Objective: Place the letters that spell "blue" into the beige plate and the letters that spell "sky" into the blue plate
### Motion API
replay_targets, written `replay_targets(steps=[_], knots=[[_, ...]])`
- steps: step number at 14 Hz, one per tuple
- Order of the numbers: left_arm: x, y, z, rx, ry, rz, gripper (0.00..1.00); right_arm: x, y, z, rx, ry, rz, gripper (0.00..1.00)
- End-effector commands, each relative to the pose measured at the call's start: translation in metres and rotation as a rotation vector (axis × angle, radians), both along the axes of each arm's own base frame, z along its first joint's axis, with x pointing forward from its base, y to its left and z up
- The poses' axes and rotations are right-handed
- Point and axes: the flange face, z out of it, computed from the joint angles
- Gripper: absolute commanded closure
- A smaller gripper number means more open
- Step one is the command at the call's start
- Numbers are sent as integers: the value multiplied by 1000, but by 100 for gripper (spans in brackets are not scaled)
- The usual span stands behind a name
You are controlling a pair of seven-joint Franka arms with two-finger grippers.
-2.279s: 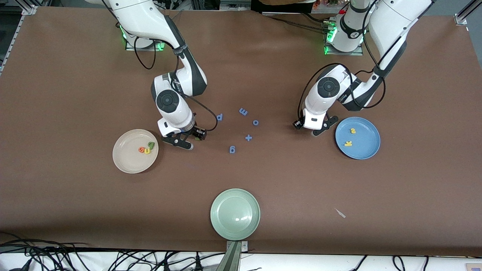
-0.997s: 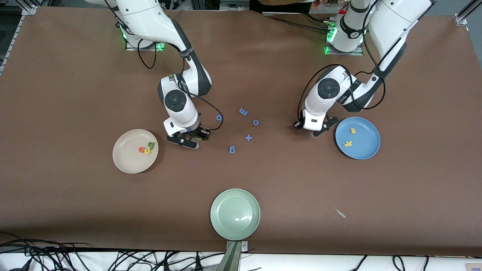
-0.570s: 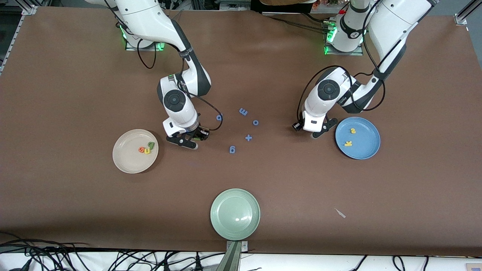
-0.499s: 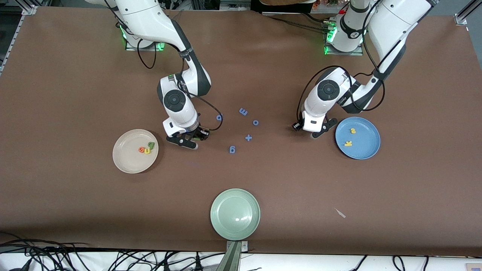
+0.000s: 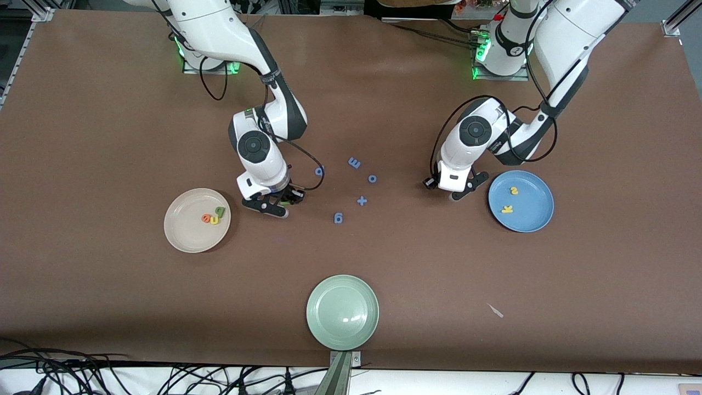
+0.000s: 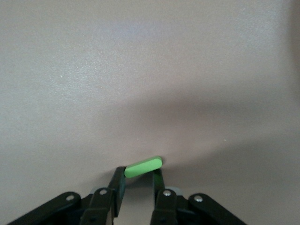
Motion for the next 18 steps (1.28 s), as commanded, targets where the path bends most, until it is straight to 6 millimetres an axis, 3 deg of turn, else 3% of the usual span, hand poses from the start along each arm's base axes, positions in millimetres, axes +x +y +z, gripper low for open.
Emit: replay_targets(steps=[1, 7, 8, 11, 12, 14, 16, 18], knots=[[4, 0, -2, 1, -1, -16, 65, 6, -8, -4, -6, -20, 9, 63], [6, 3, -2, 3, 0, -7, 67, 9, -17, -3, -13, -21, 43, 72], [7, 5, -2, 3, 0, -2, 72, 9, -17, -3, -12, -22, 41, 74], [12, 20, 3, 36, 17, 17, 92, 9, -17, -2, -11, -21, 42, 94], [15, 25, 6, 43, 14, 22, 95, 10, -18, -1, -10, -22, 42, 100], [21, 35, 11, 44, 6, 45, 96, 12, -20, 2, -11, -26, 41, 100], [30, 40, 24, 37, 11, 71, 96, 24, -32, 21, -12, -34, 49, 100], [65, 50, 62, 36, 39, 113, 96, 44, -58, 45, -36, 0, 98, 100]])
